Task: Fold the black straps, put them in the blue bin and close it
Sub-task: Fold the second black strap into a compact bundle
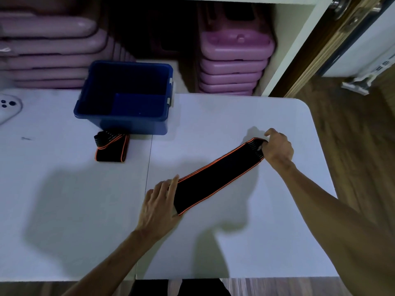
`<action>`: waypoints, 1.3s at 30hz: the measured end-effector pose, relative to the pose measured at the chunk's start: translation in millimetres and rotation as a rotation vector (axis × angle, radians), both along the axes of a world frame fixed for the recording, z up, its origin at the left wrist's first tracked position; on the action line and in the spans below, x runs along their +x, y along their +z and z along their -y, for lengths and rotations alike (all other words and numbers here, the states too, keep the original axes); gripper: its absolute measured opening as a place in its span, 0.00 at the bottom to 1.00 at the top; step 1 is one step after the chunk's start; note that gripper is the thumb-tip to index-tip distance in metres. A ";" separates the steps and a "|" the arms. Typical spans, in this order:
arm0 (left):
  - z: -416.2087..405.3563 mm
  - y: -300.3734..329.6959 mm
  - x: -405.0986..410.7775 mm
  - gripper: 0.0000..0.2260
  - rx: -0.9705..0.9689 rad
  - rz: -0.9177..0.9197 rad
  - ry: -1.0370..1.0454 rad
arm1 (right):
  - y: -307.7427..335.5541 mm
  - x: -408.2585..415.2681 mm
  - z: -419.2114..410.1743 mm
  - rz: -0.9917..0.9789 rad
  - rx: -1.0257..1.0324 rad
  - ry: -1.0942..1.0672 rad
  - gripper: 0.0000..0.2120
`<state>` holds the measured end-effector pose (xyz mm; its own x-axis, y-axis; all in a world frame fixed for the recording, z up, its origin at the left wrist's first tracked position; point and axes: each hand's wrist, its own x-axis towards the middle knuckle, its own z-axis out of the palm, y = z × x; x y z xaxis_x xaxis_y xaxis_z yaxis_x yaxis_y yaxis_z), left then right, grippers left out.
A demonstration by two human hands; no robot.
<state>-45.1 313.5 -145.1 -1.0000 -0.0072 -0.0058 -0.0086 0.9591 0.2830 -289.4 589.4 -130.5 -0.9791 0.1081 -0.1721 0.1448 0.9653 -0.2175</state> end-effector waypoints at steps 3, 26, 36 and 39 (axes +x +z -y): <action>4.1 2.1 -2.5 0.43 -0.059 0.014 -0.025 | 0.1 -0.2 -0.3 -0.006 -0.004 0.005 0.17; 30.3 18.6 -26.2 0.31 0.399 0.197 -0.254 | -3.1 57.3 20.4 -0.266 -0.121 0.068 0.26; 18.4 -1.6 -61.9 0.06 0.764 0.298 0.245 | -32.3 224.2 99.2 -0.048 -0.278 0.624 0.41; 23.0 -5.7 -54.9 0.04 0.807 0.361 0.285 | -46.3 249.6 117.1 -0.121 -0.168 0.579 0.31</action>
